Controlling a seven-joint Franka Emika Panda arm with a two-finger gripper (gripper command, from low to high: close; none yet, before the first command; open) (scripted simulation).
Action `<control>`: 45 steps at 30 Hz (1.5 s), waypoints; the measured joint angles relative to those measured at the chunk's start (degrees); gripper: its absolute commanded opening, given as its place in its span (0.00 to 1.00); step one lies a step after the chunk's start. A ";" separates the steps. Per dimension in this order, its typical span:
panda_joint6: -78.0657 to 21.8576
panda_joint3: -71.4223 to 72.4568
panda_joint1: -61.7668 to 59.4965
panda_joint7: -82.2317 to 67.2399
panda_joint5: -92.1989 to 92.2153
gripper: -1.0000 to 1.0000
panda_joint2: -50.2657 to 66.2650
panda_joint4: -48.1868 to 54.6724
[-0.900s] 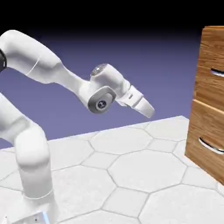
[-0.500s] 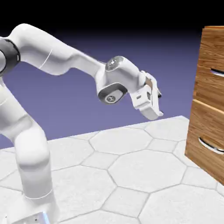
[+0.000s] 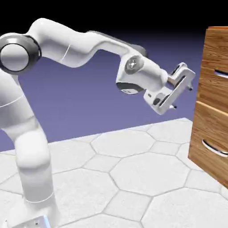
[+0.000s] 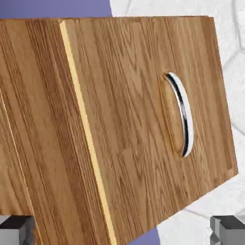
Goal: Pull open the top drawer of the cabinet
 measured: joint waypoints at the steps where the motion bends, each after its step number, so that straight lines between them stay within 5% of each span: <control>1: -0.11 -0.02 -0.04 1.65 2.49 0.50 0.67 1.07; 37: -4.04 -0.90 -1.51 60.99 92.20 0.50 24.97 39.41; 45: -0.39 0.22 -1.97 64.25 91.42 0.50 34.16 52.51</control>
